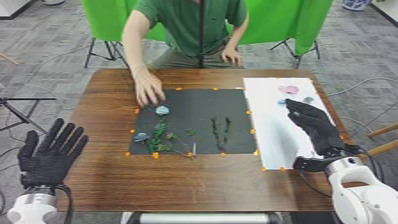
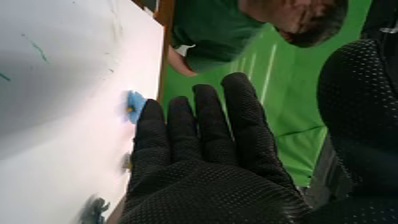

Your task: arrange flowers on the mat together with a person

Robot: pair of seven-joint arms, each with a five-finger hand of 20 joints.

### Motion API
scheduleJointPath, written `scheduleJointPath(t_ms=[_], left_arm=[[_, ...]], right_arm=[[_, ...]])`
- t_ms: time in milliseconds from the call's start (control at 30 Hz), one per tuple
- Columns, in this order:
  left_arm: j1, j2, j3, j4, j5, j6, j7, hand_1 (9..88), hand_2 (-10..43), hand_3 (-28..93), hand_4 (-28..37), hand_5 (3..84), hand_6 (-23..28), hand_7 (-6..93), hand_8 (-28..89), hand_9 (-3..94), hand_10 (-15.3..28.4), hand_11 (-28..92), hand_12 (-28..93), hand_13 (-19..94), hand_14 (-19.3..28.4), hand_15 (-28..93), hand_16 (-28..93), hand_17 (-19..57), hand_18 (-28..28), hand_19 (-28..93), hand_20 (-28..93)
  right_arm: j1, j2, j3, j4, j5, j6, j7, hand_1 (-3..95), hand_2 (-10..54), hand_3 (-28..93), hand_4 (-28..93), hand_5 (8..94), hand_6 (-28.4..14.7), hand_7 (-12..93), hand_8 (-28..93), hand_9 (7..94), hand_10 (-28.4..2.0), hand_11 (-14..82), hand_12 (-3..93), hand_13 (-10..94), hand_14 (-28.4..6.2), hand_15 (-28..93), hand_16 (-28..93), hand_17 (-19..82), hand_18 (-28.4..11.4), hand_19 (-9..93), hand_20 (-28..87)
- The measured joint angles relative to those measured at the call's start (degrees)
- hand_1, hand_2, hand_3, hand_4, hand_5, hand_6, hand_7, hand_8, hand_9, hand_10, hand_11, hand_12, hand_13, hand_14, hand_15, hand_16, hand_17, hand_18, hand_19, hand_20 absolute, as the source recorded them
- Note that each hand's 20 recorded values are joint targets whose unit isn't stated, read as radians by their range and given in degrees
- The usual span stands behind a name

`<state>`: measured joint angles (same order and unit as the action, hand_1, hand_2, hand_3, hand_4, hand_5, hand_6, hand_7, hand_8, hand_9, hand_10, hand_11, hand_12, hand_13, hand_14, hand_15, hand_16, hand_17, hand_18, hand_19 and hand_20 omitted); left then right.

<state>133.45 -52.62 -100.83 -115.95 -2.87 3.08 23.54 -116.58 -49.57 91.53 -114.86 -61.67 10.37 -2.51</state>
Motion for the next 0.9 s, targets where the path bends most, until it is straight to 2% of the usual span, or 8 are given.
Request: scheduleJointPath(t_ms=[67,233,433,667,767,900], left_arm=[[0.01,0.0,0.0,-0.01,-0.01,0.0,0.07,23.8,11.1,70,-28.3,43.8,5.8,8.9,-9,40.2,14.0,15,8,29,14.8,28,-7,-2.8,12.0,25,11],[0.01,0.03,0.19,-0.01,-0.05,0.0,0.16,23.9,11.1,70,-28.3,43.7,5.8,9.0,-9,40.1,14.0,15,8,29,14.8,28,-7,-2.8,12.0,25,11],[0.0,0.02,0.19,-0.01,0.0,0.0,0.03,24.0,11.1,70,-28.3,43.7,5.8,9.0,-9,40.1,14.0,15,8,29,14.7,28,-7,-2.8,12.0,25,11],[-0.05,0.01,0.19,0.01,0.03,0.0,0.0,24.0,11.2,70,-28.3,43.7,5.7,9.1,-9,40.2,14.0,15,8,29,14.7,28,-7,-2.8,12.0,25,11],[-0.09,0.04,0.37,0.02,0.03,0.0,0.06,24.0,11.3,70,-28.3,43.7,5.8,9.0,-9,40.2,14.0,15,8,29,14.7,28,-7,-2.8,12.0,25,11],[-0.09,0.07,0.48,0.02,0.01,0.0,0.16,24.0,11.3,70,-28.3,43.6,5.8,8.9,-9,40.2,14.1,15,8,29,14.7,28,-7,-2.8,12.0,25,11]], right_arm=[[-0.02,0.0,0.13,0.0,-0.37,-0.02,0.0,30.8,-7.4,75,-24,39.8,-3.8,13,-11,34.5,-11.7,2.9,10.9,23,-11.0,9,4,17,-10.6,7,21],[0.0,0.22,0.65,0.11,-4.95,-0.06,0.32,31.8,-8.4,75,-24,38.9,-3.3,13,-11,33.7,-11.4,2.6,11.0,22,-10.8,8,5,17,-11.4,8,21],[1.3,1.98,1.22,1.53,-24.07,0.68,3.43,33.4,-9.4,76,-24,38.3,-2.7,14,-11,33.2,-10.9,2.4,11.2,22,-9.9,7,7,17,-11.4,8,20],[7.28,6.57,-1.19,7.88,-36.21,2.18,7.71,35.2,-8.7,76,-25,37.9,-2.2,16,-12,33.2,-10.7,2.4,11.3,23,-9.7,6,8,17,-11.6,9,20],[11.19,8.53,-3.96,11.15,-40.79,2.26,11.98,39.0,-9.5,77,-26,37.7,-2.0,16,-12,33.3,-10.7,2.3,11.3,24,-10.1,7,8,17,-11.8,12,20],[17.27,10.71,-9.49,15.63,-49.45,0.89,21.23,46.2,-9.5,76,-28,37.5,-0.5,20,-14,35.0,-9.7,3.1,11.3,28,-10.1,8,10,19,-11.9,16,22]])
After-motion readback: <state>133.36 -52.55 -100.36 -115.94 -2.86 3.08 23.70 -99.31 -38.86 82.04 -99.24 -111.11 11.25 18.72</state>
